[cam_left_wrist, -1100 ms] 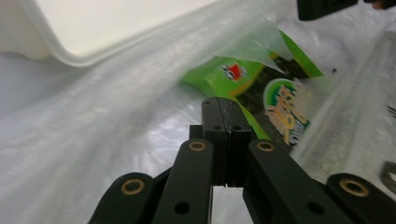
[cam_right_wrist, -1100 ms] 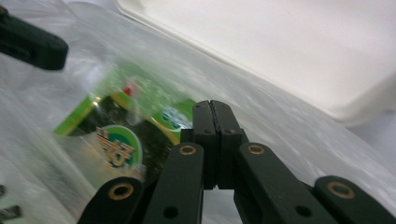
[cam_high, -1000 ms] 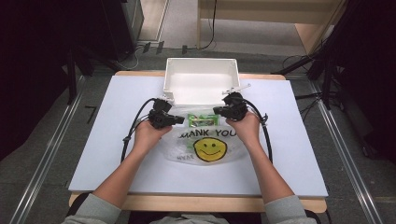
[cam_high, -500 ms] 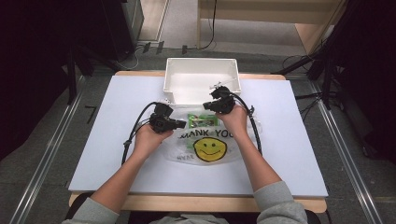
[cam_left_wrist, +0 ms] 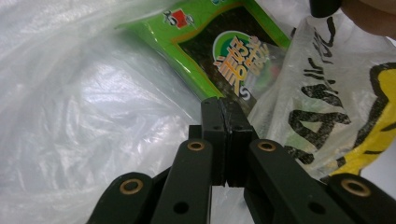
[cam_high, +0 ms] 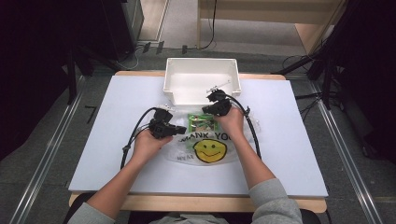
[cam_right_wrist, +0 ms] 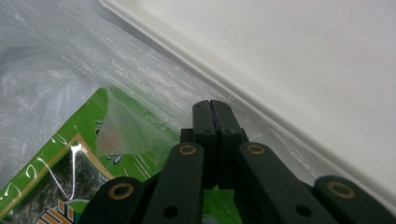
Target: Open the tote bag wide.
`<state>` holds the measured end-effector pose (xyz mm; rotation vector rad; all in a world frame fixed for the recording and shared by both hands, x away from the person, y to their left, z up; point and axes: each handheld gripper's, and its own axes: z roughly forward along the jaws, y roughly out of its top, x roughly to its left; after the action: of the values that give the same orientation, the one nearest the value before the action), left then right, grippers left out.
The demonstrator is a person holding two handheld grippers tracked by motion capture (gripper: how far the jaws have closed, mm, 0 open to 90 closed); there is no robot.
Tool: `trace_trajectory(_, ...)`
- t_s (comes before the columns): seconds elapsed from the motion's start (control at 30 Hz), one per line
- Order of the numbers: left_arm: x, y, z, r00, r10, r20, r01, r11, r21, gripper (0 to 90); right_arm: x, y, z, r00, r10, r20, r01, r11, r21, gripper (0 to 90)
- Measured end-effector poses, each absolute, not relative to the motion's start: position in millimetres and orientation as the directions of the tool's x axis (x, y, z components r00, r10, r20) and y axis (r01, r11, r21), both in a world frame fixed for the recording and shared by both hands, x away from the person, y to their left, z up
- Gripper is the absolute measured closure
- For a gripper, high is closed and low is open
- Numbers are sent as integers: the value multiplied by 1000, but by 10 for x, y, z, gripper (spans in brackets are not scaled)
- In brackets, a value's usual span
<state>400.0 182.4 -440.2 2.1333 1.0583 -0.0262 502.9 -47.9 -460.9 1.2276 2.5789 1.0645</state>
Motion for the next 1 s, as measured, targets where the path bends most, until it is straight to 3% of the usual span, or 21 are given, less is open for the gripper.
trace_trajectory(0.5, 3800, 1876, -4462, 699, 625, -348, 677, -422, 603, 900, 5033, -481, -4670, -678, 709, 194, 638, 437, 634, 900)
trace_trajectory(1.0, 3896, 1921, -4394, 665, 681, -308, 681, -382, 625, 900, 5027, -479, -4674, -685, 706, 181, 627, 443, 641, 900)
